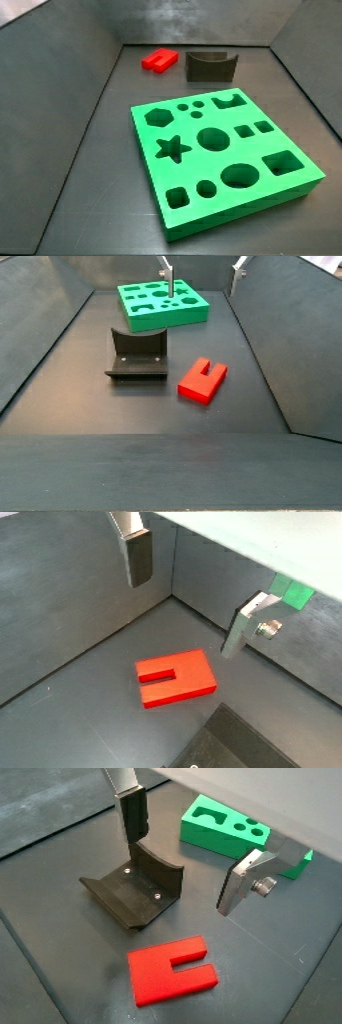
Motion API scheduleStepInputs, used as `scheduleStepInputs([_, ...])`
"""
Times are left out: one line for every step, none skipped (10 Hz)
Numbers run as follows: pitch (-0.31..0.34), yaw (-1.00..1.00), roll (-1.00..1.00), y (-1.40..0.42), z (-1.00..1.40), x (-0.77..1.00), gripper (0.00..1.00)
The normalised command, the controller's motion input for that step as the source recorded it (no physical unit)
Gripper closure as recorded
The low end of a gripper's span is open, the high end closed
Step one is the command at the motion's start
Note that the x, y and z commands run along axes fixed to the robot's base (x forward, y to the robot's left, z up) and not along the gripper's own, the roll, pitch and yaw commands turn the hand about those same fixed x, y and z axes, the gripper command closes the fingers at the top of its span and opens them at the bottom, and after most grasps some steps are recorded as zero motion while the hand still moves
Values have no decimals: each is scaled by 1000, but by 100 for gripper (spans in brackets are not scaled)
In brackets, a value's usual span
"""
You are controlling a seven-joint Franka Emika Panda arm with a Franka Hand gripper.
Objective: Pick up the double-square object. Move up. Rotate the double-square object. Place the double-square object on the fixture. Regrasp the double-square object. Move to above the board. Insert the double-square object.
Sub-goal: Pick up the double-square object.
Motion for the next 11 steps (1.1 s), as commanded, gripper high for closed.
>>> scheduleStepInputs([0,0,0,66,0,-80,0])
scheduleStepInputs([-24,-371,-31,123,-83,-269,0])
scheduleStepInputs([0,-657,0,317,-334,-117,0])
scheduleStepInputs([50,-754,0,251,-431,-54,0])
scheduleStepInputs([90,-749,0,274,-560,0,0])
scheduleStepInputs([69,-709,0,326,-666,29,0])
scheduleStepInputs([29,-629,60,223,-786,20,0])
scheduleStepInputs([-16,-466,73,-31,-903,0,0])
scheduleStepInputs([-146,-280,0,-29,-960,0,0])
scheduleStepInputs([-133,-280,0,-34,-991,-34,0])
scheduleStepInputs([-134,-309,0,0,-974,-191,0])
